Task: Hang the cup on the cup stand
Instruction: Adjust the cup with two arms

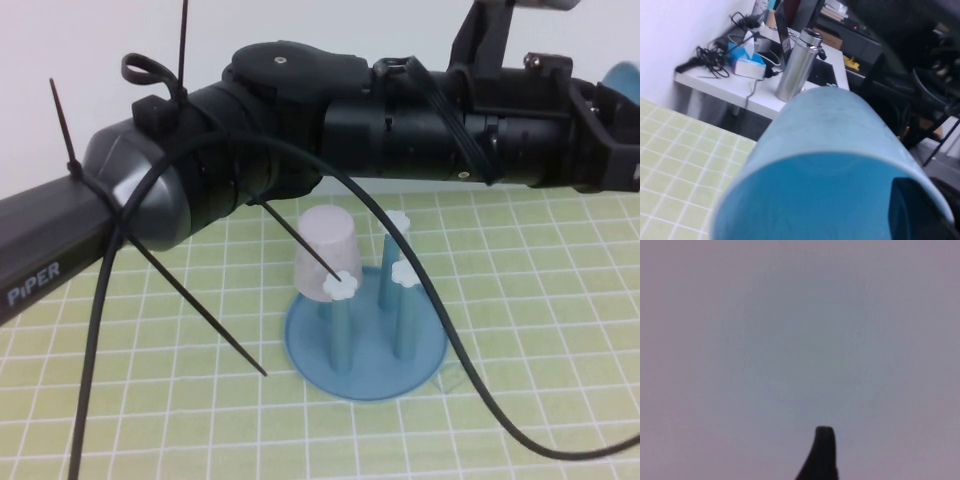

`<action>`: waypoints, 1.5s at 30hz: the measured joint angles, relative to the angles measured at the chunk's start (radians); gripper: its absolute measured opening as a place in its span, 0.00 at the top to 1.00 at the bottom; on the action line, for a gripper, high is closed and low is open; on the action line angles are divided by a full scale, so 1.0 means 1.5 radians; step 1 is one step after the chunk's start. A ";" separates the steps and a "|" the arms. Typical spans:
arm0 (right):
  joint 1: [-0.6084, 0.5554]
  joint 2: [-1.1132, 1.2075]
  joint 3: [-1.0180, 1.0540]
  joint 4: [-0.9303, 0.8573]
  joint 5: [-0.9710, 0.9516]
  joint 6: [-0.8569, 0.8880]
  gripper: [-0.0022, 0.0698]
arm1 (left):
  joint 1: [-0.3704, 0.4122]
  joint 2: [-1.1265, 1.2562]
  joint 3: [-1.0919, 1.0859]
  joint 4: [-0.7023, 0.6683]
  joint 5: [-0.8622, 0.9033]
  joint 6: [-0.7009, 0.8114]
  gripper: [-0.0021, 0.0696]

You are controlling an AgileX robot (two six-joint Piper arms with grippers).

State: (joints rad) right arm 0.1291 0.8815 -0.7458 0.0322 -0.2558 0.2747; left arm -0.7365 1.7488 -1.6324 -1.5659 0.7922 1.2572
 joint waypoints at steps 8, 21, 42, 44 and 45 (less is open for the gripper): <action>0.000 -0.087 0.079 0.060 -0.204 0.199 0.09 | 0.000 0.000 0.000 -0.047 -0.056 0.044 0.97; 0.000 -0.193 0.294 -0.014 -0.283 0.742 0.09 | -0.018 0.000 0.000 -0.182 -0.057 0.129 0.97; 0.000 -0.182 0.354 0.031 -0.301 0.837 0.04 | -0.199 0.000 0.000 -0.173 -0.237 0.120 0.97; 0.000 -0.182 0.354 0.037 -0.305 0.835 0.04 | -0.201 0.000 0.000 -0.173 -0.228 0.111 0.97; 0.000 -0.182 0.354 0.037 -0.308 0.835 0.04 | -0.203 0.001 0.000 -0.170 -0.227 0.106 0.97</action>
State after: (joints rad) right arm 0.1291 0.6080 -0.2149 0.0882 -0.7180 1.5279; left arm -1.0413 1.7506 -1.6324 -1.8206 0.4520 1.4159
